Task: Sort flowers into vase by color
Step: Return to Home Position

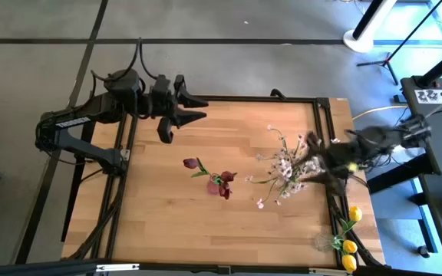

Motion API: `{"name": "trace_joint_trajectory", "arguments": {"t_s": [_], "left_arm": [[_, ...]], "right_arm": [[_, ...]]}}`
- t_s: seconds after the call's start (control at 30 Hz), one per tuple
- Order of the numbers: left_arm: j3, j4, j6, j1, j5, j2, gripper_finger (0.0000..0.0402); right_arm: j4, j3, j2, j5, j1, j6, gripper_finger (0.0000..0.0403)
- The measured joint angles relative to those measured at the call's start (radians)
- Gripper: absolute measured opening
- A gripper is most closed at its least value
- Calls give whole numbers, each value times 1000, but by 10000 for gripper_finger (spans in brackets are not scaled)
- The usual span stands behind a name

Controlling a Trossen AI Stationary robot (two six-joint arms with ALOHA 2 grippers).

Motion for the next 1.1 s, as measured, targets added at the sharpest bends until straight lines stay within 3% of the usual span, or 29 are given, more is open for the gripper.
{"name": "trace_joint_trajectory", "arguments": {"t_s": [0.1, 0.2, 0.37, 0.5, 0.63, 0.8, 0.97, 1.1], "left_arm": [[0, -13, 23, 1, 35, -2, 146], [0, -29, 42, 12, 70, -15, 146], [0, -159, 90, 38, 86, -85, 146], [-3, -275, 164, 54, 137, -160, 146], [-74, -270, 202, 54, 164, -248, 146], [-269, -167, 194, 54, 163, -349, 146], [-492, 50, 162, 54, 164, -406, 146], [-653, 206, 138, 54, 166, -428, 146]], "right_arm": [[56, -1, 65, -137, -227, -4, 196], [122, -2, 99, -207, -433, -7, 189], [148, -2, 97, -214, -705, -25, 172], [121, -2, 15, -133, -842, -37, 141], [94, -16, -116, 36, -897, -73, 88], [57, -82, -286, 307, -900, -58, 12], [14, -203, -417, 462, -900, 7, 20], [47, -327, -526, 491, -900, 28, 11]]}}
